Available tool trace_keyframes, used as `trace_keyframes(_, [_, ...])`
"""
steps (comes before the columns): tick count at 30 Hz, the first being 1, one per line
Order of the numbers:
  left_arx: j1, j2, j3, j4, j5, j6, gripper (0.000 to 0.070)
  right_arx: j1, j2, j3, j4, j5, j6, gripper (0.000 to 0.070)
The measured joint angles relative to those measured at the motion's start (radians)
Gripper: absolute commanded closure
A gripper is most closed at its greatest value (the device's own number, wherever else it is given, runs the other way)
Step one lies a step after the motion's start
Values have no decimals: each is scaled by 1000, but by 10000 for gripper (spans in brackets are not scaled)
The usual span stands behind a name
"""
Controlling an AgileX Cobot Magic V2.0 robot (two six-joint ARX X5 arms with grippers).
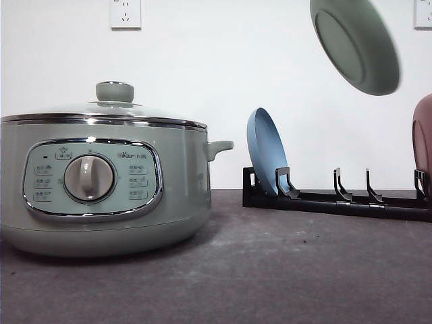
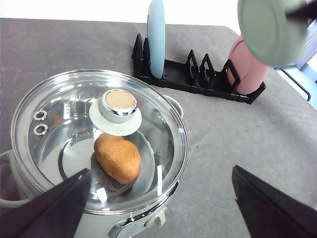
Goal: Transfer potato from steamer to green plate
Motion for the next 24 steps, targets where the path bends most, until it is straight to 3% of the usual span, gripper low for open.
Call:
trace_keyframes(4, [0,0,0,0,0,0,115,110,0,-11,-147,107,-49,697])
trace_keyframes(8, [0,0,0,0,0,0,115,232,-2,-84,-190,210,-64,697])
trace_keyframes(17, [0,0,0,0,0,0,115,495,-2,-355,-148,356,-43,697])
trace_keyframes(24, [0,0,0,0,0,0,115,618,-2,-524,-24,377,-6,697])
